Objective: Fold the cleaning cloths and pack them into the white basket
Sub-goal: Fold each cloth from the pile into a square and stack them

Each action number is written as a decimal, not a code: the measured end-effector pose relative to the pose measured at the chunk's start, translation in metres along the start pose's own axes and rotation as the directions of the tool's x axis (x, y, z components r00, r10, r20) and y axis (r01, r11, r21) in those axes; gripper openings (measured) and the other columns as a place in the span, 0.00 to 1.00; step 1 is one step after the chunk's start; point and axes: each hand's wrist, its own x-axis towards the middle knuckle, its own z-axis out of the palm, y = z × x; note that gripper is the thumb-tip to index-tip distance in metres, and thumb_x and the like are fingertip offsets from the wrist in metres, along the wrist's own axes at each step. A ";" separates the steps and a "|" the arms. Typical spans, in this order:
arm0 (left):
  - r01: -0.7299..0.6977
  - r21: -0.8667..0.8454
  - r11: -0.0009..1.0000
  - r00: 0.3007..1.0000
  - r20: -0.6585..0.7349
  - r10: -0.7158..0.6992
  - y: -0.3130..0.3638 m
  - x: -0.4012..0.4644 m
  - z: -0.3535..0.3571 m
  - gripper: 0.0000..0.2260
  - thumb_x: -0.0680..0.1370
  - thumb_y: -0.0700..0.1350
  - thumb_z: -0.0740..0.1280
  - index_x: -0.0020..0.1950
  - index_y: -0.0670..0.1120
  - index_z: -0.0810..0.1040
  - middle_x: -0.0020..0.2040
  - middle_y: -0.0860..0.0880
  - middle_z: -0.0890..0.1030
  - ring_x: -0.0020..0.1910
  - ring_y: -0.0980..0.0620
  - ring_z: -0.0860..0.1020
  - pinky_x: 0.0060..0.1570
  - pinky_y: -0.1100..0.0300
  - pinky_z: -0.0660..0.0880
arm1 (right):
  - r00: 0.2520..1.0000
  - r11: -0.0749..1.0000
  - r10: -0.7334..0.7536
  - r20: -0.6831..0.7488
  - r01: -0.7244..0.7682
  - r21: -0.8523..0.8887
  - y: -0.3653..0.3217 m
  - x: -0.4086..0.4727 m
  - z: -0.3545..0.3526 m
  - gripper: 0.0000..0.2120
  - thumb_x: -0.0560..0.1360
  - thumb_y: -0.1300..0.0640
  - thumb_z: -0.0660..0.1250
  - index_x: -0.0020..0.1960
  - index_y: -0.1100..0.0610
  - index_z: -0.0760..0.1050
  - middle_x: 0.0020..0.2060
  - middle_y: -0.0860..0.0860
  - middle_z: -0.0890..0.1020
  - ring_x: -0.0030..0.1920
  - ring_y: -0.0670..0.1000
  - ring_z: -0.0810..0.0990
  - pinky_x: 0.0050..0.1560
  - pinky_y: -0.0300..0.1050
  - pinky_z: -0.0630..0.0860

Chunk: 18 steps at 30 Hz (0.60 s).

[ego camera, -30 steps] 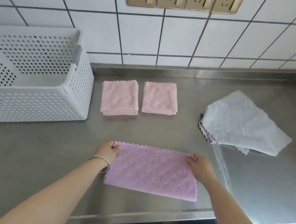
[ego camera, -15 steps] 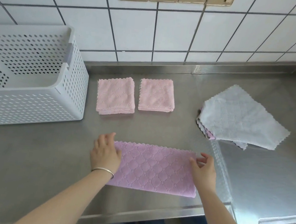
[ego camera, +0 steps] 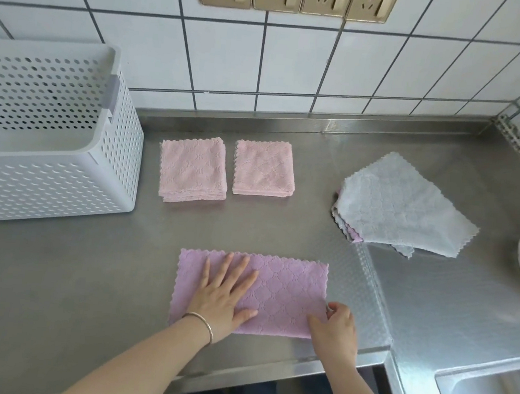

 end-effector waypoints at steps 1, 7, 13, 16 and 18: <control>0.010 -0.011 1.000 1.000 0.010 -0.010 0.000 -0.001 0.001 0.31 0.75 0.66 0.38 0.73 0.54 0.56 0.75 0.50 0.59 0.72 0.42 0.57 0.67 0.36 0.49 | 1.000 1.000 0.000 -0.003 0.000 0.010 0.001 0.001 0.001 0.20 0.72 0.57 0.64 0.63 0.59 0.68 0.57 0.53 0.75 0.55 0.53 0.74 0.55 0.49 0.73; 0.027 -0.045 0.999 0.999 0.028 -0.026 -0.002 -0.002 -0.004 0.31 0.75 0.66 0.39 0.72 0.54 0.60 0.73 0.50 0.61 0.72 0.42 0.58 0.67 0.37 0.49 | 0.997 0.998 -0.069 -0.046 0.069 0.003 0.004 -0.003 0.007 0.09 0.75 0.57 0.64 0.53 0.58 0.76 0.47 0.51 0.75 0.43 0.51 0.74 0.43 0.42 0.69; 0.033 -0.045 0.998 0.998 0.061 -0.030 -0.002 0.000 -0.001 0.32 0.74 0.68 0.39 0.72 0.55 0.61 0.73 0.49 0.62 0.71 0.41 0.59 0.65 0.35 0.49 | 0.992 0.990 -0.122 -0.026 0.120 -0.079 0.001 -0.005 0.005 0.08 0.74 0.53 0.65 0.51 0.54 0.75 0.53 0.52 0.73 0.42 0.49 0.75 0.42 0.41 0.70; 0.042 -0.040 0.998 0.998 0.043 -0.040 -0.001 0.000 0.000 0.32 0.73 0.69 0.38 0.72 0.57 0.58 0.74 0.49 0.60 0.72 0.40 0.57 0.65 0.33 0.50 | 0.988 0.984 -0.135 0.077 0.143 -0.102 -0.001 -0.003 0.000 0.08 0.73 0.52 0.65 0.51 0.52 0.75 0.49 0.51 0.76 0.46 0.51 0.75 0.43 0.42 0.70; 0.045 -0.032 0.998 0.998 0.033 -0.044 -0.001 0.001 0.001 0.32 0.73 0.69 0.37 0.73 0.58 0.51 0.75 0.49 0.55 0.73 0.41 0.53 0.65 0.33 0.48 | 0.983 0.984 -0.135 0.126 0.148 -0.095 -0.001 0.000 -0.003 0.10 0.73 0.52 0.65 0.53 0.51 0.76 0.49 0.50 0.78 0.49 0.51 0.76 0.45 0.42 0.71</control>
